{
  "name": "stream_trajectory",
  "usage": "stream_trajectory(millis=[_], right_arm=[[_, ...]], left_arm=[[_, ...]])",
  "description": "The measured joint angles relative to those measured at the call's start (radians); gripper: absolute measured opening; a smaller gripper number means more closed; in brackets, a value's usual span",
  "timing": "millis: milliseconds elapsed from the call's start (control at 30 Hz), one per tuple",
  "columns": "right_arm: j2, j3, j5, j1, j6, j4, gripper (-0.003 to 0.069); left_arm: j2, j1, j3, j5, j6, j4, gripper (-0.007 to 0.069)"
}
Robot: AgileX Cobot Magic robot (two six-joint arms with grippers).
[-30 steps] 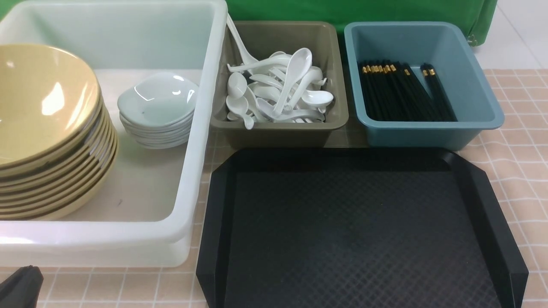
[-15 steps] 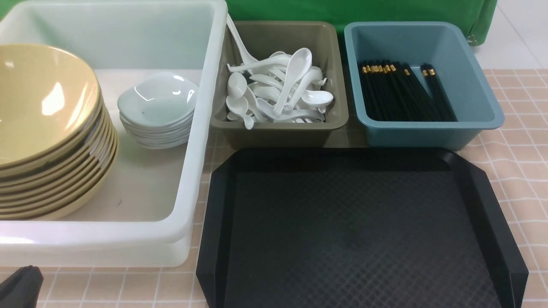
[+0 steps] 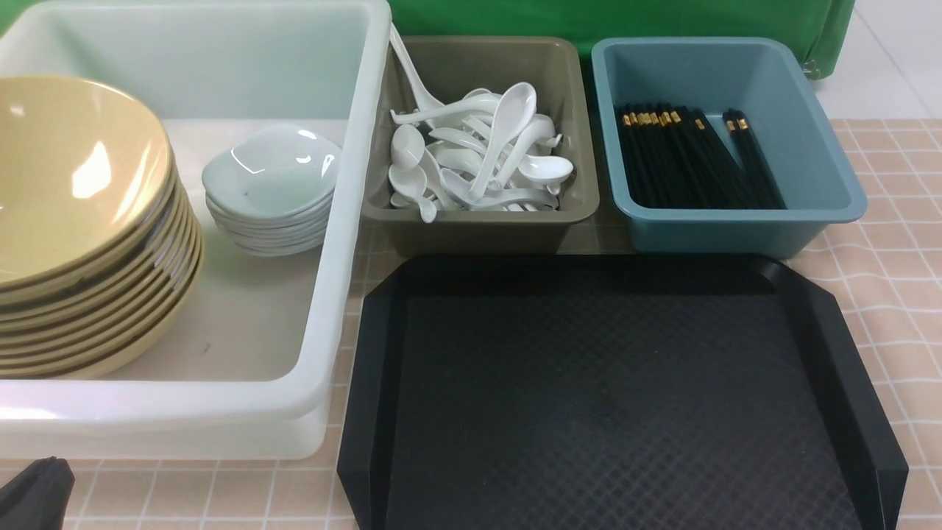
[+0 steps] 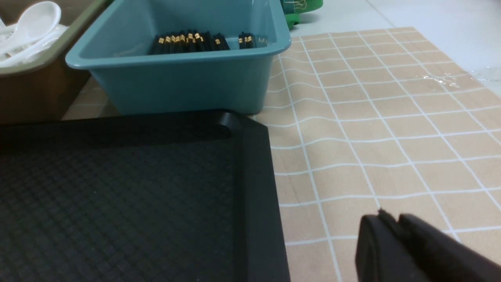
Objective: On brown table put chopsticks spoon bowls plates into blue grey white boxes.
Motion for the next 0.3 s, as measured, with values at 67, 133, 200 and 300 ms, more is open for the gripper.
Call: stream_trajectory(millis=[67, 133, 200, 300], right_arm=[[0.0, 0.0, 0.0, 0.0, 0.0, 0.0, 0.0099], [0.0, 0.0, 0.0, 0.0, 0.0, 0.0, 0.0101], [0.0, 0.0, 0.0, 0.0, 0.0, 0.0, 0.0103], [0.0, 0.0, 0.0, 0.0, 0.0, 0.0, 0.0107]], left_arm=[[0.0, 0.0, 0.0, 0.0, 0.0, 0.0, 0.0001], [0.0, 0.0, 0.0, 0.0, 0.0, 0.0, 0.0001], [0.0, 0.0, 0.0, 0.0, 0.0, 0.0, 0.0001], [0.0, 0.0, 0.0, 0.0, 0.0, 0.0, 0.0001]])
